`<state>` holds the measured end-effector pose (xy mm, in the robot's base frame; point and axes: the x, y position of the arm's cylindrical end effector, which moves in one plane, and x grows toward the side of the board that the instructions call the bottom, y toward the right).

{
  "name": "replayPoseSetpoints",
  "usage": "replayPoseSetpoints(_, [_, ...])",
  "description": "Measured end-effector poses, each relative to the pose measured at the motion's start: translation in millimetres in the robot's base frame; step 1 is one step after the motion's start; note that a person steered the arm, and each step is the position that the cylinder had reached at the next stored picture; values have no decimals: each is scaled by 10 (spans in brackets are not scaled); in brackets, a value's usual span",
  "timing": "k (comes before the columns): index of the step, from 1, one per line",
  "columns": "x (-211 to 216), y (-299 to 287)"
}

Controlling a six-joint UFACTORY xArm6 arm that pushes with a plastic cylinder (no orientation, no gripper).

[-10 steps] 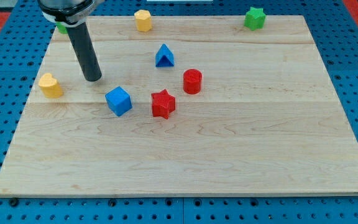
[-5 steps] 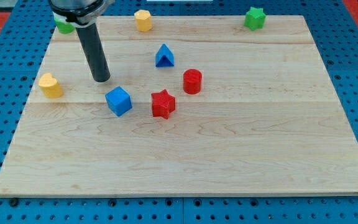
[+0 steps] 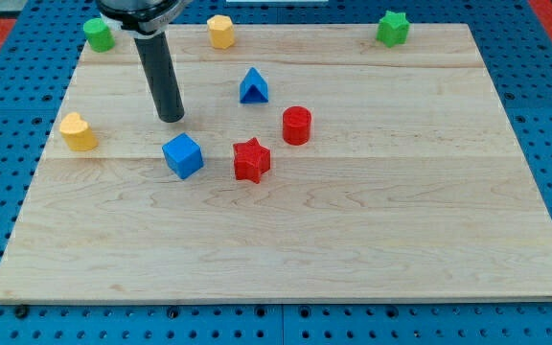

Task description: Push the red circle to the center right

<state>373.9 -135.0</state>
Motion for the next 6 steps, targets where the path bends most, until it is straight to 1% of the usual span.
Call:
replayPoseSetpoints(2, [347,740])
replayPoseSetpoints(3, [226,1151])
replayPoseSetpoints(4, [226,2289])
replayPoseSetpoints(5, [226,3003])
replayPoseSetpoints(6, [286,2598])
